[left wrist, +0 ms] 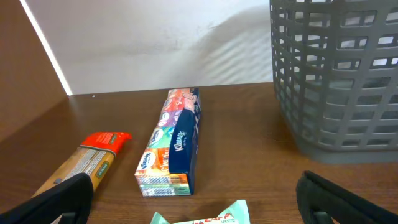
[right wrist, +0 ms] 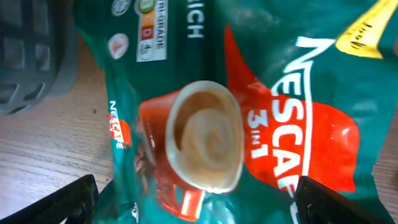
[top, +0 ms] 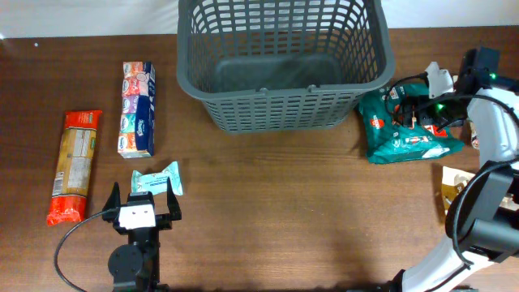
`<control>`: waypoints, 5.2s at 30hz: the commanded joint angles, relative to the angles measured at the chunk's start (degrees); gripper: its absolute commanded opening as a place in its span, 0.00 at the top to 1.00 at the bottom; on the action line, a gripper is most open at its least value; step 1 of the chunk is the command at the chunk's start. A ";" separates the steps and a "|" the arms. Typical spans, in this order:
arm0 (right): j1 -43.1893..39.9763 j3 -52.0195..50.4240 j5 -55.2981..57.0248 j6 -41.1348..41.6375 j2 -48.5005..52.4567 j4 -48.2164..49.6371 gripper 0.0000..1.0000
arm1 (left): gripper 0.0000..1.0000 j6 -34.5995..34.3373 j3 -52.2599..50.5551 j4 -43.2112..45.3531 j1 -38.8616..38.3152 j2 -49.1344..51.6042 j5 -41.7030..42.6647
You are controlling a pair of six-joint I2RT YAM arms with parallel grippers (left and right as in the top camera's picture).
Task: Pack container
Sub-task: 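Lower the right gripper and grasp the green Nescafé bag, then lift the Nescafé bag and carry it over the grey basket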
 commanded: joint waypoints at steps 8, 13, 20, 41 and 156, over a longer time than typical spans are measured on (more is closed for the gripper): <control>0.68 0.83 1.81 -1.16 4.09 -2.16 0.01 | 0.01 -0.50 -0.22 -0.09 0.13 -0.33 0.39; 0.70 0.74 1.84 -1.16 5.55 -2.29 0.01 | 0.01 -0.50 -0.22 -0.09 0.13 -0.33 0.37; 0.83 0.74 1.84 -1.16 8.61 -2.36 0.01 | 0.01 -0.50 -0.22 -0.09 0.13 -0.33 0.37; 2.86 0.72 1.84 -0.92 11.67 -2.47 0.01 | 0.01 -0.50 -0.22 -0.09 0.13 -0.33 0.39; 28.59 81.53 6.10 15.78 10.38 -15.50 0.97 | 0.01 -0.50 -0.22 -0.07 0.13 -0.33 0.39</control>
